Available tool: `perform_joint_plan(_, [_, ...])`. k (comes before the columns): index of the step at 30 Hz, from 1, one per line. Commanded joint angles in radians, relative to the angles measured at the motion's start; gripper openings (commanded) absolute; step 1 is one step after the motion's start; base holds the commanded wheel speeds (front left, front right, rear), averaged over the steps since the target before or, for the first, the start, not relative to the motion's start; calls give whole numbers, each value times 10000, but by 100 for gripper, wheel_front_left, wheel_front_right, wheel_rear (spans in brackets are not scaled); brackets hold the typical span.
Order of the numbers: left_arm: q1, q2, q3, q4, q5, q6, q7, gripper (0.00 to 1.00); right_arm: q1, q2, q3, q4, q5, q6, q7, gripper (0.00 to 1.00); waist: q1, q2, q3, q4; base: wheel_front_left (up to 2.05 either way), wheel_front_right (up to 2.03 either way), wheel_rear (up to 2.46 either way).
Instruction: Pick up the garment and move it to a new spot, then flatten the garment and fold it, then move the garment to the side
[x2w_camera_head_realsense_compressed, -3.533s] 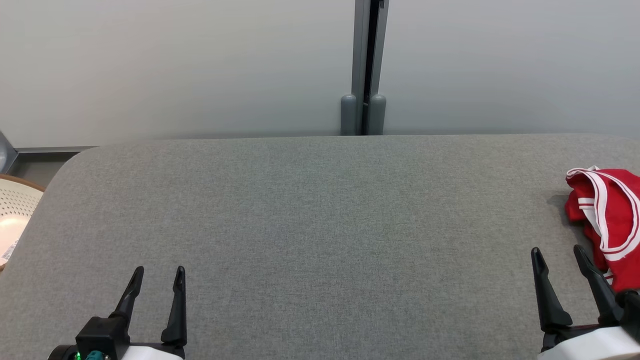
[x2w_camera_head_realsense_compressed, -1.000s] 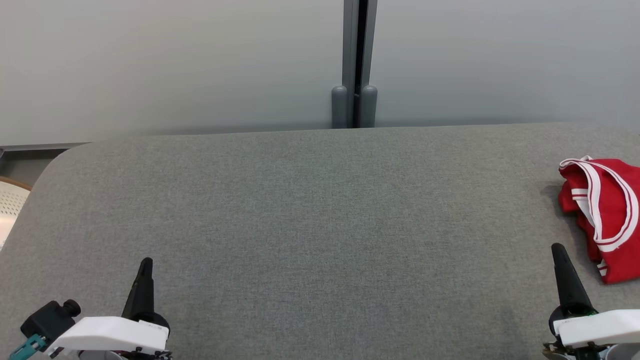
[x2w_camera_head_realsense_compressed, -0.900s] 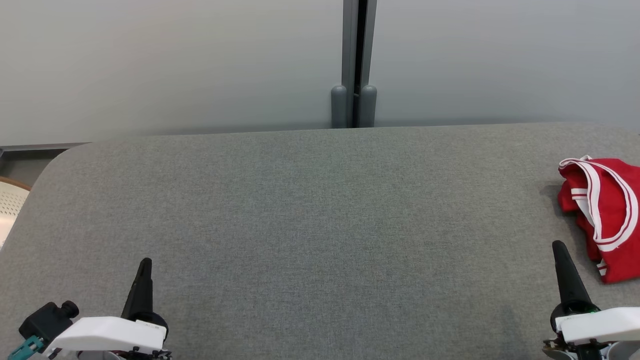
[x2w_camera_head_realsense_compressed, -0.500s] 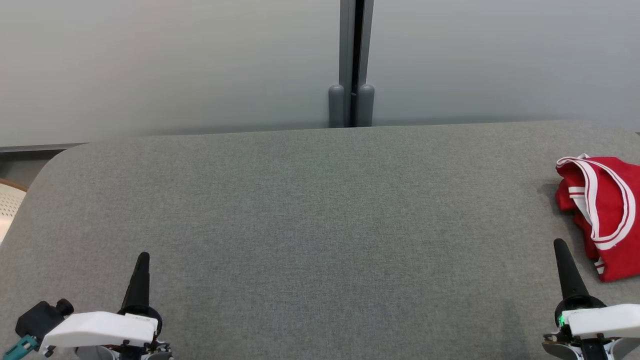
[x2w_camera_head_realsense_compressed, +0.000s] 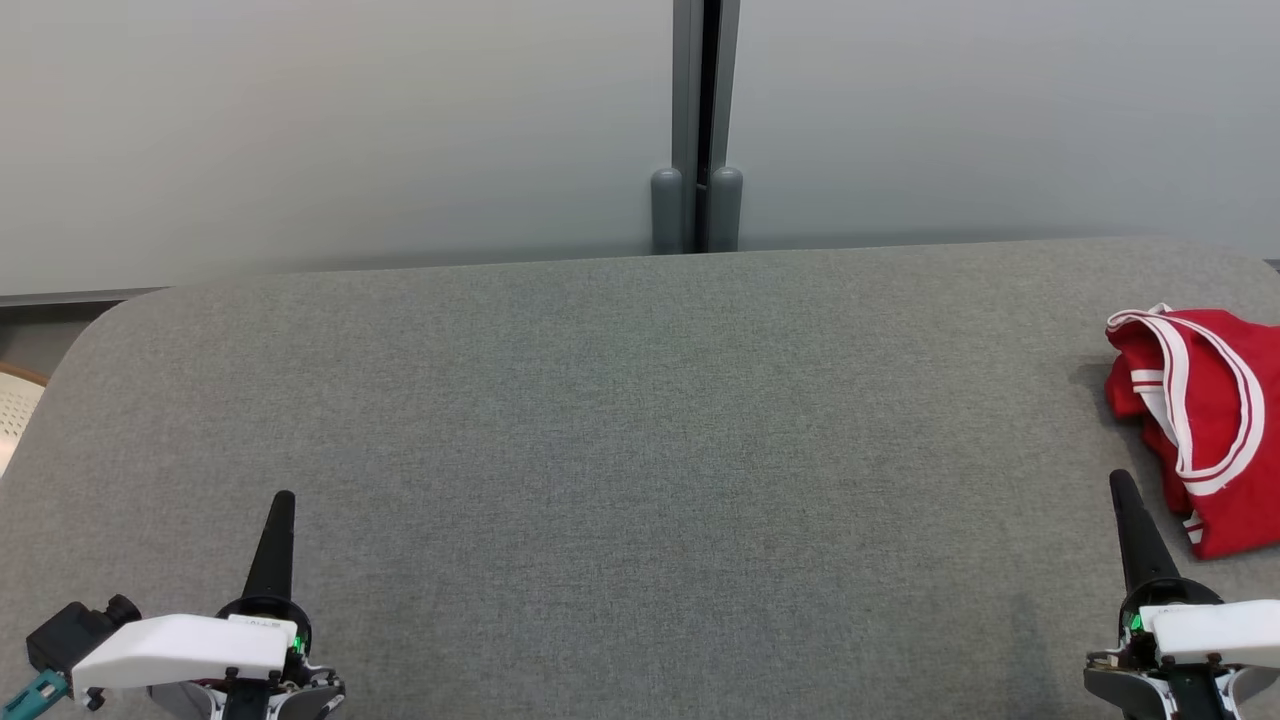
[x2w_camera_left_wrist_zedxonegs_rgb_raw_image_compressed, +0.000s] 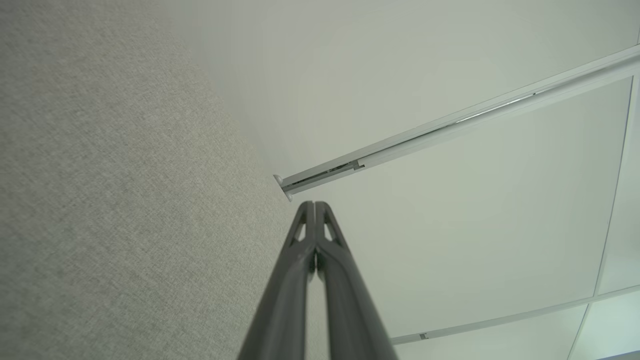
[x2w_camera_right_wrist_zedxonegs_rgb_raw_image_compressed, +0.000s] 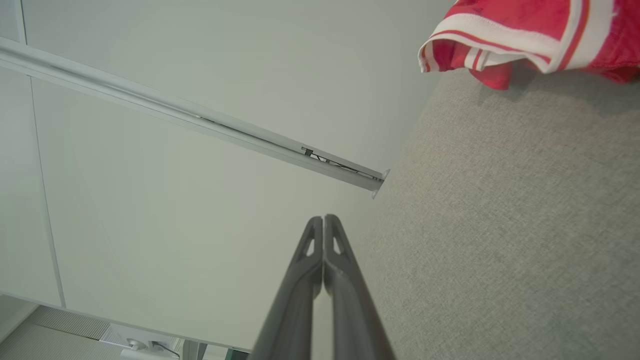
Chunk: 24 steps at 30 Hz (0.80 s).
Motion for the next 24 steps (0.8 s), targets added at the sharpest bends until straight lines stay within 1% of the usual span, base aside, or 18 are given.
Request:
perform_joint_plan(1, [-263, 33, 111, -45, -204, -80, 53, 0, -215, -24, -26, 21, 262, 4, 74, 0, 0, -1, 2, -7, 0, 0, 0])
perform_joint_plan(24, [-510, -196, 493, 68, -1843, -344, 495, 0, -544, 43, -149, 474, 2043, 2, 168, 0, 0, -1, 38, -124, 0, 0, 0])
